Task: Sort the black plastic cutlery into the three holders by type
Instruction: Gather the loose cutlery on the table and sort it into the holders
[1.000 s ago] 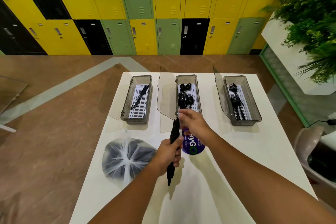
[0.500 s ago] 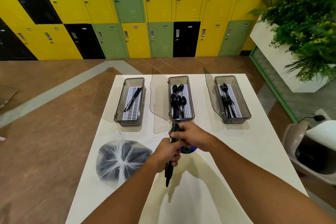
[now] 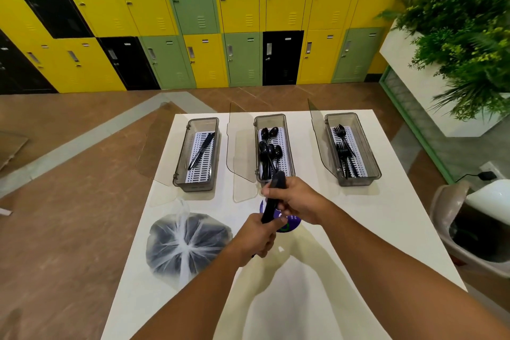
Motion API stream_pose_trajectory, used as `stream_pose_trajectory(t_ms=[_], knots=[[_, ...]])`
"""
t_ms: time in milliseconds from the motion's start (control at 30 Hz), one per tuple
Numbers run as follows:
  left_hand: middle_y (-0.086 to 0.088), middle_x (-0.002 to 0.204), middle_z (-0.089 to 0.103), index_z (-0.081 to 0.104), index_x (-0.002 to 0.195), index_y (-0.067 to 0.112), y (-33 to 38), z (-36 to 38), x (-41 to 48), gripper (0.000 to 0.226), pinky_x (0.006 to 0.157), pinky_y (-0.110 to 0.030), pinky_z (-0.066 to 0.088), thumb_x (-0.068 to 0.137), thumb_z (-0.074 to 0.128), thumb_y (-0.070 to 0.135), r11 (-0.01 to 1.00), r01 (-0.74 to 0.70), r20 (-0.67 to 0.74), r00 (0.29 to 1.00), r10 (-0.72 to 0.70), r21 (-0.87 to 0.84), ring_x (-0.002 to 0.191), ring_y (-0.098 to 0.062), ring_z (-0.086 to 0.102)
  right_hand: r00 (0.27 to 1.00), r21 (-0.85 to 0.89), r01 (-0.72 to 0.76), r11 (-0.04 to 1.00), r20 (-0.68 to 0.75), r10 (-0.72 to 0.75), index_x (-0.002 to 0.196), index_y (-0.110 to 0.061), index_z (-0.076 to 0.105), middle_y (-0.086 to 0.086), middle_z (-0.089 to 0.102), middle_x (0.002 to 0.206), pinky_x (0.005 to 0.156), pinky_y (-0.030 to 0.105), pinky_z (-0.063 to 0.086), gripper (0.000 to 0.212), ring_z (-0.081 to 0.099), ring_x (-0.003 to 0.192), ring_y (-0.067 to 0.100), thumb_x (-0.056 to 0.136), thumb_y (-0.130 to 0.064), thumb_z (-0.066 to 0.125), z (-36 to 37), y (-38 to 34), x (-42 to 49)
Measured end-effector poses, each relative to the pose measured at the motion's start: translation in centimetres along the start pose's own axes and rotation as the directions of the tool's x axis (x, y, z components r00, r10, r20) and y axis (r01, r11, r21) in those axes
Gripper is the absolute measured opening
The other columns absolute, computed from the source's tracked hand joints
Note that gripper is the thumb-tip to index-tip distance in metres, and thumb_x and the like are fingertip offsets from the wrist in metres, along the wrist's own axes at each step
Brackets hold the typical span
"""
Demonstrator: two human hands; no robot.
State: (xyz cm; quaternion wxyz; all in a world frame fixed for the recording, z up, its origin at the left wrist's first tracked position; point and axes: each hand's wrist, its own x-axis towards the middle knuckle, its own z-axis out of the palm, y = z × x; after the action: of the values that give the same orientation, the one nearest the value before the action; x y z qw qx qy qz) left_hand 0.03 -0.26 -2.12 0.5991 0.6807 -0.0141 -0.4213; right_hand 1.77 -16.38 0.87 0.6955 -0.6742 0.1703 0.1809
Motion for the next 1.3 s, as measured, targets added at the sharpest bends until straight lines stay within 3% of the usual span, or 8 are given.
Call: stream_pose_trajectory(t_ms=[167,300,400,533,667,933,1167,1300], knots=[[-0.006,0.066,0.057,0.059,0.083,0.010,-0.1,-0.7,0.2,0.046,0.048,-0.025,0.032,0.095,0.057,0.054,0.987,-0.002,-0.076,0.997,-0.011,-0.163,0.049,-0.017,0.047,0.982,-0.005,0.090,0.996,-0.167,-0.090,0.093,0.002,0.066,0.013,0.053,0.060,0.043,0.026,0.038,0.016,0.043,0.043,0.015,0.092,-0.014,0.067,-0.2,-0.3,0.1],[-0.013,0.073,0.066,0.062,0.093,0.004,-0.2,-0.7,1.1,0.054,0.055,-0.030,0.046,0.102,0.043,0.054,0.781,0.019,-0.184,0.968,-0.171,-0.624,0.055,-0.022,0.060,0.940,0.058,0.175,0.983,-0.308,-0.149,0.086,-0.004,0.064,0.009,0.056,0.054,0.043,0.025,0.041,0.014,0.046,0.041,0.014,0.094,-0.015,0.067,-0.3,-1.1,-0.3],[-0.013,0.067,0.064,0.056,0.096,0.004,0.1,-0.5,1.9,0.039,0.046,-0.026,0.045,0.106,0.041,0.038,0.689,-0.015,-0.229,0.948,-0.220,-0.725,0.049,-0.019,0.056,0.942,0.048,0.193,0.980,-0.287,-0.171,0.090,-0.001,0.067,0.010,0.056,0.058,0.043,0.027,0.042,0.012,0.048,0.044,0.016,0.092,-0.013,0.068,1.0,-0.4,-0.6],[-0.002,0.058,0.045,0.055,0.094,0.006,0.3,-0.8,2.3,0.030,0.036,-0.019,0.022,0.104,0.043,0.030,0.840,0.022,-0.229,0.958,-0.173,-0.542,0.040,-0.009,0.029,0.968,0.015,0.159,0.987,-0.201,-0.152,0.090,0.000,0.064,0.009,0.056,0.058,0.041,0.025,0.042,0.011,0.049,0.042,0.014,0.094,-0.010,0.065,2.7,0.5,-1.0],[-0.005,0.061,0.056,0.068,0.089,0.007,0.7,-1.4,1.5,0.047,0.043,-0.021,0.024,0.105,0.042,0.042,0.968,-0.071,-0.262,0.965,0.005,-0.242,0.044,-0.012,0.037,0.976,-0.045,0.125,0.991,-0.173,-0.131,0.089,0.001,0.064,0.013,0.055,0.056,0.045,0.028,0.043,0.017,0.049,0.044,0.021,0.095,-0.015,0.064,2.4,0.0,-0.7],[0.001,0.063,0.044,0.058,0.095,0.012,1.7,-5.2,-0.2,0.027,0.046,-0.021,0.023,0.106,0.046,0.033,0.983,-0.180,-0.083,0.980,0.182,0.026,0.046,-0.010,0.033,0.998,-0.211,0.035,0.977,-0.046,-0.045,0.080,-0.003,0.066,0.006,0.063,0.057,0.047,0.025,0.042,0.027,0.050,0.045,0.015,0.090,-0.027,0.072,3.7,-2.9,1.1],[0.004,0.062,0.047,0.052,0.086,0.018,4.4,-10.7,0.4,0.026,0.042,-0.021,0.025,0.107,0.042,0.030,0.955,-0.296,-0.385,0.879,0.282,0.024,0.045,-0.009,0.036,0.991,-0.087,0.095,0.992,-0.086,-0.103,0.100,0.002,0.063,0.010,0.069,0.080,0.048,0.027,0.042,0.036,0.052,0.053,0.017,0.091,-0.031,0.071,5.9,-4.5,4.2],[-0.009,0.071,0.054,0.056,0.093,0.015,5.9,-14.9,2.4,0.023,0.043,-0.027,0.037,0.107,0.040,0.022,0.969,-0.216,-0.574,0.782,0.245,0.120,0.055,-0.025,0.049,0.974,-0.154,0.059,0.986,-0.207,-0.090,0.100,-0.009,0.065,0.008,0.067,0.087,0.053,0.029,0.047,0.015,0.057,0.059,0.016,0.096,-0.023,0.064,4.5,-3.3,5.4]])
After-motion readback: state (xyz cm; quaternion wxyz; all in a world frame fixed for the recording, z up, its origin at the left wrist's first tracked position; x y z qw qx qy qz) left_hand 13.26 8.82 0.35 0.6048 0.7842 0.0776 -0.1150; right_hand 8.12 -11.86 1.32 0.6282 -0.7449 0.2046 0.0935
